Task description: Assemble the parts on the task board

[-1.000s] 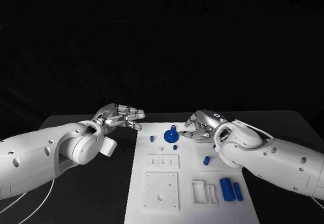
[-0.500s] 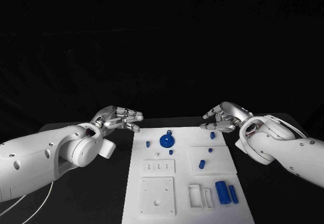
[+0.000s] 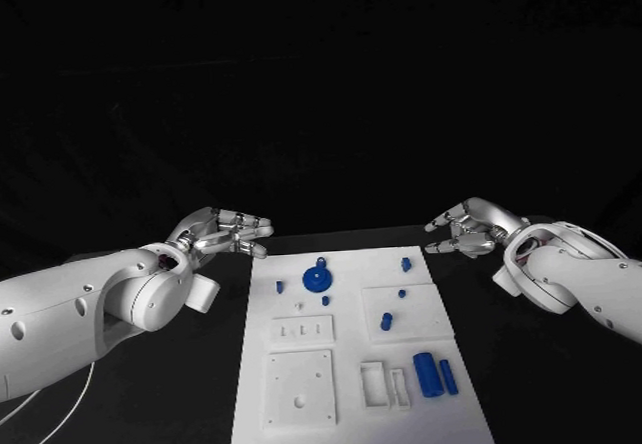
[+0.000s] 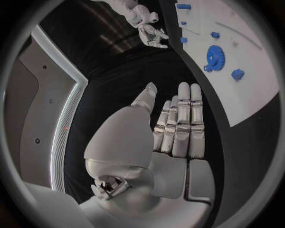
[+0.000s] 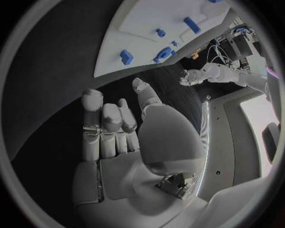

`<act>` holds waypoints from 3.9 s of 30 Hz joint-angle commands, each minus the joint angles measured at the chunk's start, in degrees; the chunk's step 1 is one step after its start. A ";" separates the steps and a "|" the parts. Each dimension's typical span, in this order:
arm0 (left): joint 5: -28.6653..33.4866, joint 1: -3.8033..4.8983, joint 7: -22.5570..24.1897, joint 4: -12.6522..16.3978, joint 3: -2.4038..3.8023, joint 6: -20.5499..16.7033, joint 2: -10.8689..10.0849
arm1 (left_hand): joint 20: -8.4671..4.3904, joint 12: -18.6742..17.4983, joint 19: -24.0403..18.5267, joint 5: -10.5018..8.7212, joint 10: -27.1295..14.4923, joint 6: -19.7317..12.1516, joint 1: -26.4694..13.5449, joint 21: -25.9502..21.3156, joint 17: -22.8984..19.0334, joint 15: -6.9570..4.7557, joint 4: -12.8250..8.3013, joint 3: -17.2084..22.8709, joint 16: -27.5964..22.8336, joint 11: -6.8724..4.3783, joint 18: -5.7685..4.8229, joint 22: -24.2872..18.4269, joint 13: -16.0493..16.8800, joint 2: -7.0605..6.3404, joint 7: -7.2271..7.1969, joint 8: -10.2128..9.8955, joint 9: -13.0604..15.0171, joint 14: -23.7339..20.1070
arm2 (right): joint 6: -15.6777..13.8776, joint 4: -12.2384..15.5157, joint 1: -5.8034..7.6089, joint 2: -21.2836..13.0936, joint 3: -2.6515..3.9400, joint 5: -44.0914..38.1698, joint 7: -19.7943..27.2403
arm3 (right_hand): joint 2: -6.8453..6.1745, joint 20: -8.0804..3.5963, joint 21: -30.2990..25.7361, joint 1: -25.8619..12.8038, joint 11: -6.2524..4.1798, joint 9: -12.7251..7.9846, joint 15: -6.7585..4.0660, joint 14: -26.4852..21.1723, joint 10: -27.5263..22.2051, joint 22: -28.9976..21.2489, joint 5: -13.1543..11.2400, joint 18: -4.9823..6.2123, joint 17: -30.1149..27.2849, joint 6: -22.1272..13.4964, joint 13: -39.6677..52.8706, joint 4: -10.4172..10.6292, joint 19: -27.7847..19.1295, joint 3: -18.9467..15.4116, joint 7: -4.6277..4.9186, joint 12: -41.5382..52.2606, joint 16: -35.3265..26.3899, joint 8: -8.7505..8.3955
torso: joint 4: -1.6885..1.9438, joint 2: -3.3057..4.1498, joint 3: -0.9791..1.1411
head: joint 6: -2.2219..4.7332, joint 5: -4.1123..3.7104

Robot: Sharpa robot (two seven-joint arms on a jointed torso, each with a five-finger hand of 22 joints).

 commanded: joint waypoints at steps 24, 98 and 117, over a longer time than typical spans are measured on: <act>-0.13 -0.42 1.17 -0.34 0.04 0.88 0.42 | -0.05 -0.17 -0.25 0.21 -0.46 -0.15 -0.23 0.39 -0.07 -0.06 -0.65 -0.17 -0.24 -0.01 -0.26 0.10 0.09 0.67 -0.17 0.11 -0.02 -0.03 | 6.78 -8.18 -2.60 4.48 0.01 0.54 4.50 | 1.51 -0.87 -0.88 -0.71 -0.76 -0.05 -0.76 0.02 -0.01 2.71 -0.56 -1.18 0.59 -1.93 0.21 -4.75 2.57 2.46 -0.32 -0.29 -0.13 0.12 | 0.74 0.47 0.41 | -0.51 0.04; -0.15 -0.42 0.22 0.07 0.05 1.16 0.31 | -0.04 -0.17 -0.32 0.15 -1.12 -0.34 -0.19 0.75 -0.03 -0.03 -0.90 -0.26 -0.14 0.13 -0.18 0.31 0.09 0.77 -0.09 0.10 -0.02 0.05 | 3.58 -9.85 -3.95 8.35 0.00 -0.06 2.43 | 5.41 -0.20 0.34 -1.90 0.33 2.85 -0.15 0.47 0.62 3.03 -12.34 -0.41 1.98 10.60 0.74 -4.18 2.69 10.55 -0.95 0.99 0.91 0.20 | 0.61 0.42 0.37 | -0.49 0.54; -1.40 -0.38 -1.47 0.15 0.08 0.41 0.41 | -0.63 -0.15 0.14 0.18 2.73 0.34 -0.62 1.41 0.76 -0.81 -0.59 -0.29 1.15 -0.92 -0.46 0.71 0.11 1.02 -0.57 0.16 0.02 1.21 | -0.15 -6.49 -3.81 8.01 0.02 -0.86 -0.83 | 4.06 -0.40 1.00 -3.55 0.17 4.08 -0.26 0.79 0.87 3.05 -6.04 -0.30 2.85 9.67 0.94 -3.32 2.82 11.77 -0.93 1.20 1.51 0.12 | 0.53 0.23 0.38 | -0.36 0.33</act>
